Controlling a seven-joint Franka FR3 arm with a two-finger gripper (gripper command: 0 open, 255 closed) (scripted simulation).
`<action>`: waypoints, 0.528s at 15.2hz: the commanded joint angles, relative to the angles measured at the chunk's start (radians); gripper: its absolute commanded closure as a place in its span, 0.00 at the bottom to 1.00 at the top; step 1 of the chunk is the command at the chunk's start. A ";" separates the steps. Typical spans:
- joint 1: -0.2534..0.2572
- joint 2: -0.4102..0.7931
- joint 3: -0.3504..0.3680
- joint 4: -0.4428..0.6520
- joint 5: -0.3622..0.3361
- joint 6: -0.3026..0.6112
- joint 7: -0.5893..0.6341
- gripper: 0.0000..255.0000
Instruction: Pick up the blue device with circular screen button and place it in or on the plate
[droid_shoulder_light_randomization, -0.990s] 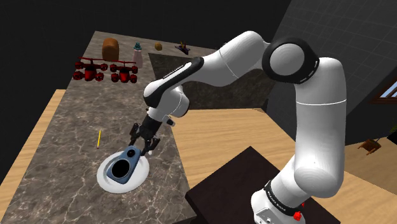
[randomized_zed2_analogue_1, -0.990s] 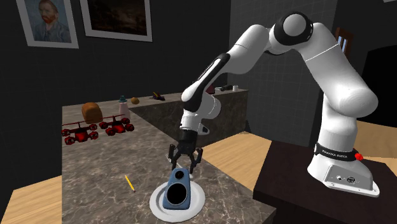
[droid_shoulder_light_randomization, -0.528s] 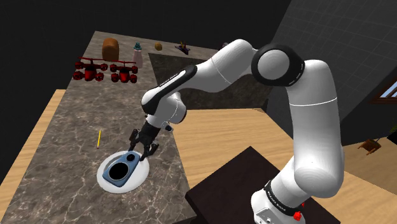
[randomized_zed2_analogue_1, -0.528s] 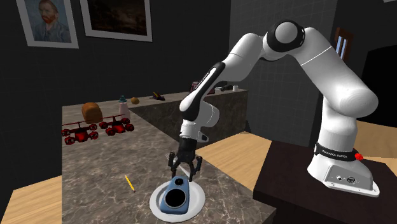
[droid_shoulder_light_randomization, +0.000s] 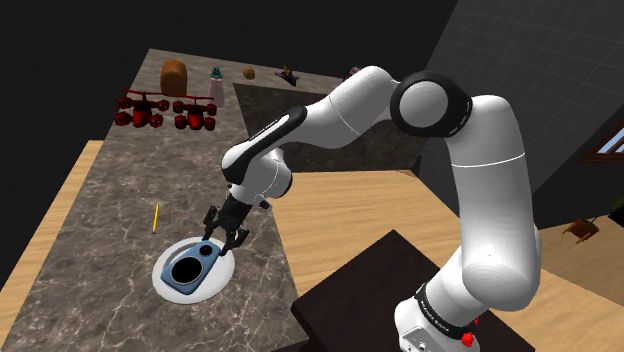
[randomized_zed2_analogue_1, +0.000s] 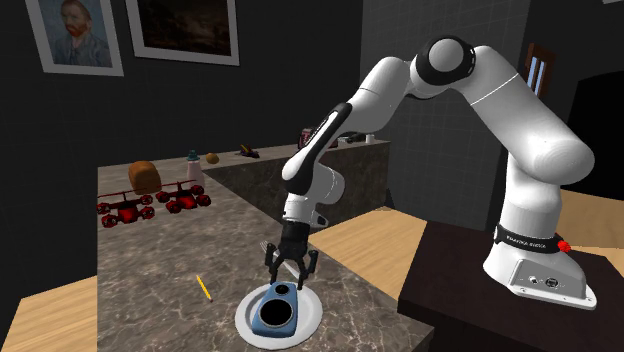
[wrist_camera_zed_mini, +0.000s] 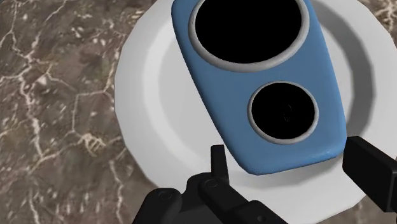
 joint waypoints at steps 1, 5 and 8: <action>0.000 0.000 0.000 0.000 0.000 0.000 0.000 1.00; 0.000 0.000 0.000 0.000 0.000 0.000 0.000 0.00; -0.011 -0.029 -0.005 -0.013 -0.006 -0.021 0.004 0.00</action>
